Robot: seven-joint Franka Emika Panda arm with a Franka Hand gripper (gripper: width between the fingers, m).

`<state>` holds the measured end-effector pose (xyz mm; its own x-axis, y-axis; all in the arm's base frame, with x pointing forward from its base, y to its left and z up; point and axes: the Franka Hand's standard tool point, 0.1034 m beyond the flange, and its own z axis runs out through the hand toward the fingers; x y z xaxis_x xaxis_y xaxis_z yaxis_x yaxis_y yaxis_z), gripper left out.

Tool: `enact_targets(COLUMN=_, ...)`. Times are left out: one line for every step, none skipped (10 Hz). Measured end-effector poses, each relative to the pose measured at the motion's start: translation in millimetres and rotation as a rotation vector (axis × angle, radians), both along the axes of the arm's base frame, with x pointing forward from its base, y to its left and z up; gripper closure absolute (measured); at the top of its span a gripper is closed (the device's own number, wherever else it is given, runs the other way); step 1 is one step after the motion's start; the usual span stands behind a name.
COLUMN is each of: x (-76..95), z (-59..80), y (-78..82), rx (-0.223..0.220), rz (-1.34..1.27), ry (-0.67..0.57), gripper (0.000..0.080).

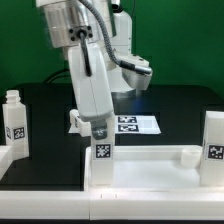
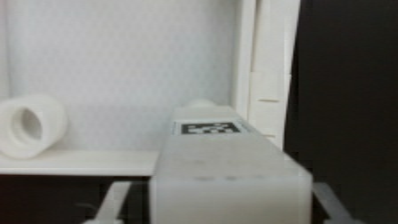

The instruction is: Assemble desk

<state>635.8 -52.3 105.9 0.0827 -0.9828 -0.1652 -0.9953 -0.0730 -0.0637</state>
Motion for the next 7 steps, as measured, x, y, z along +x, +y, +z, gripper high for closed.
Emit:
enact_targets(x=0.9, z=-0.5, y=-0.1, rx=-0.013, rz=0.124, ry=-0.030, gripper=0.0327)
enact_targets(x=0.5, z=-2.4, y=-0.8, rx=-0.035, rz=0.290, ry=-0.076, gripper=0.0327)
enact_targets(x=0.2, z=-2.6, y=-2.9, rx=-0.054, rz=0.471, ry=-0.118, gripper=0.0190)
enact_targets(x=-0.4, z=-2.7, y=-2.9, rx=-0.063, rz=0.594, ry=-0.135, gripper=0.0190)
enact_targets(x=-0.7, z=-3.5, y=-3.1, rx=-0.068, rz=0.659, ry=-0.144, gripper=0.0157)
enact_targets(x=-0.8, z=-3.6, y=-3.2, rx=-0.072, rz=0.720, ry=-0.154, gripper=0.0157)
enact_targets(x=-0.8, z=-3.6, y=-3.2, rx=-0.075, rz=0.772, ry=-0.161, gripper=0.0150)
